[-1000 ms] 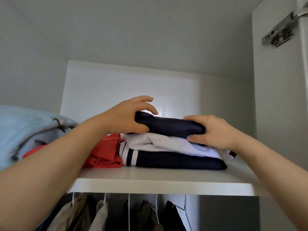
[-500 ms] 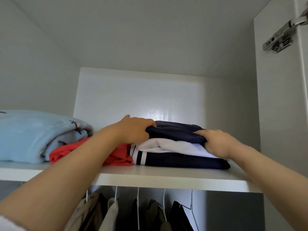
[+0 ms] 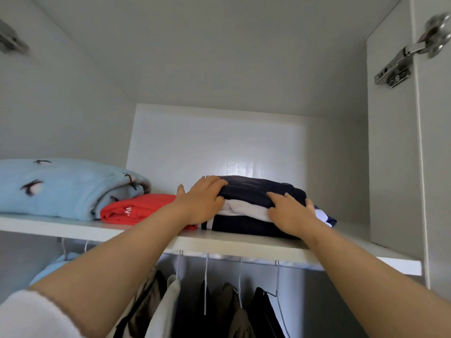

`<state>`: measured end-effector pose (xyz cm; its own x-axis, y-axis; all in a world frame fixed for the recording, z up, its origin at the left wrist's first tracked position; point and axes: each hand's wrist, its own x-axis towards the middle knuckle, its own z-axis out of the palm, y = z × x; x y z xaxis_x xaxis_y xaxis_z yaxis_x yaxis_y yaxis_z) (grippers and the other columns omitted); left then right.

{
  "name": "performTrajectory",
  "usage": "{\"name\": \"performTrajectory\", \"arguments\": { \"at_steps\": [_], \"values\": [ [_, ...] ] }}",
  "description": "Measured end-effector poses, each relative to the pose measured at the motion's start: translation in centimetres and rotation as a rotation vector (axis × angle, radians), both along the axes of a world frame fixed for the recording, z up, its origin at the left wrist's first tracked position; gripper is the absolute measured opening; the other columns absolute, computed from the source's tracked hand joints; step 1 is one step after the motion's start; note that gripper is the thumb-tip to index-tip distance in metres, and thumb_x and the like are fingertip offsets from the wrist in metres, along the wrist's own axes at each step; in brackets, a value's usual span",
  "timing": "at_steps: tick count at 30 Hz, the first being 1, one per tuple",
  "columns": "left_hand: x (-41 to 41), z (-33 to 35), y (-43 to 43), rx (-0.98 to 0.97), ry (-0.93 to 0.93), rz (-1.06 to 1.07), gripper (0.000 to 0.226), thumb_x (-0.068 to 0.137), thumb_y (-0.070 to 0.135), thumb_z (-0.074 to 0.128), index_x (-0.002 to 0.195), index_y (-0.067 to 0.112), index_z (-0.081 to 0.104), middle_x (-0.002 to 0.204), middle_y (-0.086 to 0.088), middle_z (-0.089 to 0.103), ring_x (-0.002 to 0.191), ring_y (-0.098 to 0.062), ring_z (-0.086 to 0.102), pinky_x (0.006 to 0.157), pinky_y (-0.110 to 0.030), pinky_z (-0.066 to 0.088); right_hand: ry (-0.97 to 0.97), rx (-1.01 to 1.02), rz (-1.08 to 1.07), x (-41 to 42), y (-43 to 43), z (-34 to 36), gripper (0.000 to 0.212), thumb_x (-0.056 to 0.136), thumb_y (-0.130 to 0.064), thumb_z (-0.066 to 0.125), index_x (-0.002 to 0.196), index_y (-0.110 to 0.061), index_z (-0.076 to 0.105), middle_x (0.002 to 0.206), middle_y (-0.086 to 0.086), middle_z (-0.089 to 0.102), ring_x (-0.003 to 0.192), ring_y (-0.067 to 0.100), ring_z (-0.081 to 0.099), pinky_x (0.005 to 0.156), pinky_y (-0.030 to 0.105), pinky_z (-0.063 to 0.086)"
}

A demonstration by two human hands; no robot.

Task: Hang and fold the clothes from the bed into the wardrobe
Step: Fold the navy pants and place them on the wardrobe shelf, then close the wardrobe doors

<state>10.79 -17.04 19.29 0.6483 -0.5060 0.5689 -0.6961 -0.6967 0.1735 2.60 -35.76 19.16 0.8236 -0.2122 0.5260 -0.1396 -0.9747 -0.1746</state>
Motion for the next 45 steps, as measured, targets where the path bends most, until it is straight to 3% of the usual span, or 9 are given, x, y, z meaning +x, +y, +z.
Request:
{"name": "performTrajectory", "arguments": {
  "at_steps": [5,8,11,17,22,27,30,39,45],
  "values": [
    [-2.1,-1.3,1.3,-0.22,-0.075,-0.064,0.051,0.094,0.026,0.044,0.143,0.023,0.027,0.149,0.007,0.023,0.134,-0.013,0.028,0.11,-0.045,0.025,-0.191,0.136,0.076,-1.9,1.9,-0.8,0.053,0.088,-0.016,0.04,0.14,-0.026,0.033,0.135,-0.001,0.047,0.132,0.024,0.031,0.111,0.05,0.014],
    [-3.4,-2.5,2.4,-0.357,-0.063,-0.169,0.051,0.091,0.023,0.053,0.139,0.022,0.034,0.14,0.004,0.035,0.113,-0.012,0.042,0.097,-0.03,0.037,-0.242,0.172,0.097,-3.3,3.0,-1.2,0.057,0.086,-0.02,0.046,0.141,-0.024,0.032,0.131,0.001,0.05,0.123,0.026,0.04,0.107,0.047,0.025],
    [-4.6,-2.7,3.6,-0.427,-0.038,-0.206,0.051,0.091,0.024,0.054,0.138,0.025,0.036,0.137,0.005,0.036,0.102,-0.004,0.04,0.086,-0.019,0.031,-0.269,0.252,0.083,-4.9,4.1,-1.3,0.05,0.089,-0.022,0.046,0.138,-0.022,0.037,0.131,0.001,0.051,0.121,0.026,0.043,0.102,0.04,0.03],
    [-7.1,-4.2,6.5,-0.534,0.031,-0.222,0.041,0.088,0.02,0.055,0.127,0.026,0.044,0.109,0.007,0.058,0.089,-0.011,0.054,0.07,-0.022,0.038,-0.25,0.343,0.103,-7.3,7.8,-2.6,0.04,0.089,-0.021,0.049,0.129,-0.02,0.045,0.11,0.001,0.053,0.093,0.021,0.05,0.093,0.04,0.04],
    [-8.5,-5.8,11.4,-0.534,0.099,-0.234,0.038,0.087,0.021,0.055,0.122,0.033,0.044,0.098,0.015,0.051,0.089,-0.003,0.05,0.068,-0.019,0.039,-0.281,0.413,0.161,-9.4,13.9,-3.8,0.041,0.089,-0.017,0.048,0.129,-0.019,0.043,0.089,-0.007,0.046,0.086,0.022,0.051,0.091,0.042,0.043],
    [-10.6,-7.2,17.2,-0.499,0.193,-0.251,0.027,0.089,0.021,0.055,0.112,0.033,0.049,0.098,0.013,0.052,0.083,-0.003,0.053,0.066,-0.018,0.041,-0.261,0.469,0.178,-12.5,20.6,-6.3,0.038,0.091,-0.02,0.048,0.129,-0.02,0.043,0.11,-0.004,0.044,0.098,0.021,0.051,0.085,0.032,0.04],
    [-12.6,-7.7,20.0,-0.462,0.229,-0.269,0.022,0.089,0.019,0.053,0.108,0.03,0.052,0.102,0.007,0.057,0.092,-0.011,0.054,0.075,-0.023,0.041,-0.229,0.492,0.148,-14.6,23.5,-7.4,0.034,0.091,-0.02,0.05,0.125,-0.02,0.045,0.108,-0.003,0.045,0.081,0.014,0.048,0.076,0.025,0.035],
    [-18.2,-9.1,27.4,-0.485,0.263,-0.298,0.016,0.09,0.018,0.052,0.101,0.029,0.056,0.095,0.014,0.056,0.083,-0.005,0.053,0.064,-0.008,0.038,-0.198,0.551,0.099,-19.7,30.7,-9.3,0.03,0.09,-0.018,0.049,0.12,-0.02,0.048,0.104,-0.004,0.047,0.085,0.021,0.054,0.084,0.033,0.043],
    [-21.9,-13.2,30.8,-0.531,0.334,-0.266,0.016,0.088,0.016,0.056,0.093,0.031,0.057,0.086,0.017,0.057,0.077,0.005,0.051,0.063,-0.007,0.037,-0.13,0.618,0.148,-23.8,34.2,-13.7,0.024,0.091,-0.018,0.049,0.115,-0.02,0.051,0.101,-0.004,0.052,0.08,0.01,0.051,0.07,0.019,0.041]
  ]
}}
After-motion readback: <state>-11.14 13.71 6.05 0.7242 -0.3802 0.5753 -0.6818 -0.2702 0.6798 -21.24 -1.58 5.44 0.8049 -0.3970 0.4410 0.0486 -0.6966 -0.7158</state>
